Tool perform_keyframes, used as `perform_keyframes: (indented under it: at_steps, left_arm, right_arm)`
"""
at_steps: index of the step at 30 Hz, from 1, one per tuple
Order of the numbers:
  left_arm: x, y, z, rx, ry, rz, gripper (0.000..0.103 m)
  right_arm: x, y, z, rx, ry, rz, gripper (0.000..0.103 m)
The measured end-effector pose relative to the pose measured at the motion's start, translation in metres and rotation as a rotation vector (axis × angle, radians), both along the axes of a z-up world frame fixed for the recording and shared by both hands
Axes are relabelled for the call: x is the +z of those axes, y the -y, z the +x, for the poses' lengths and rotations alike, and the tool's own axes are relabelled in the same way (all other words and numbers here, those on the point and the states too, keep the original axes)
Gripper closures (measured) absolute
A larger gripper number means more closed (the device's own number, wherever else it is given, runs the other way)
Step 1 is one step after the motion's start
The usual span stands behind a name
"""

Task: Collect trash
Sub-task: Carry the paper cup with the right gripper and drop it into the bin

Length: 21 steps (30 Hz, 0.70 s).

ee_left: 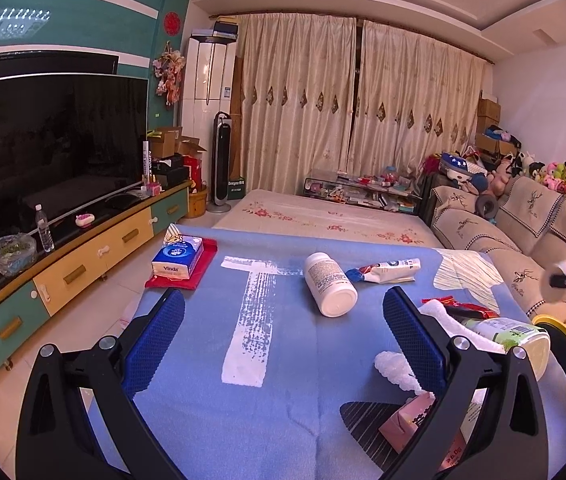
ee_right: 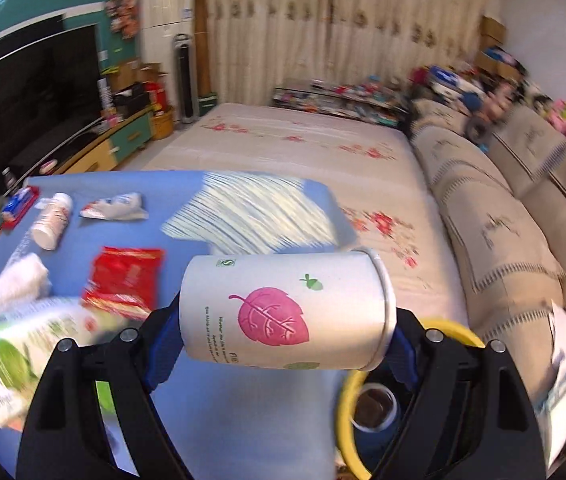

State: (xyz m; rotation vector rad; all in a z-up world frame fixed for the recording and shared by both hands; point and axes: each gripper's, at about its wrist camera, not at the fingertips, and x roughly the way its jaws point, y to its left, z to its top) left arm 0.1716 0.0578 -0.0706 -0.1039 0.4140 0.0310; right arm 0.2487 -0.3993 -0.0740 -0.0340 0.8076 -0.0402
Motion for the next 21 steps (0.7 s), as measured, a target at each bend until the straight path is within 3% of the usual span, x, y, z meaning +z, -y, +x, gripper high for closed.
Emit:
perform_keyframes:
  at_steps: [5, 9, 18, 21]
  left_arm:
    - [-0.001, -0.003, 0.0, 0.004, -0.003, -0.017, 0.005]
    - [-0.002, -0.003, 0.001, 0.009, -0.008, -0.018, 0.005]
    - [-0.006, 0.004, 0.007, -0.008, -0.026, 0.009, 0.005]
    - [-0.005, 0.004, 0.006, -0.012, -0.02, 0.009, 0.005]
  right_arm:
    - [-0.04, 0.079, -0.021, -0.213, -0.088, 0.035, 0.024]
    - [-0.082, 0.115, -0.017, -0.301, -0.185, 0.015, 0.024]
    - [-0.139, 0.143, 0.0, -0.377, -0.297, 0.02, 0.023]
    - [-0.141, 0.145, 0.0, -0.406, -0.294, 0.0, 0.017]
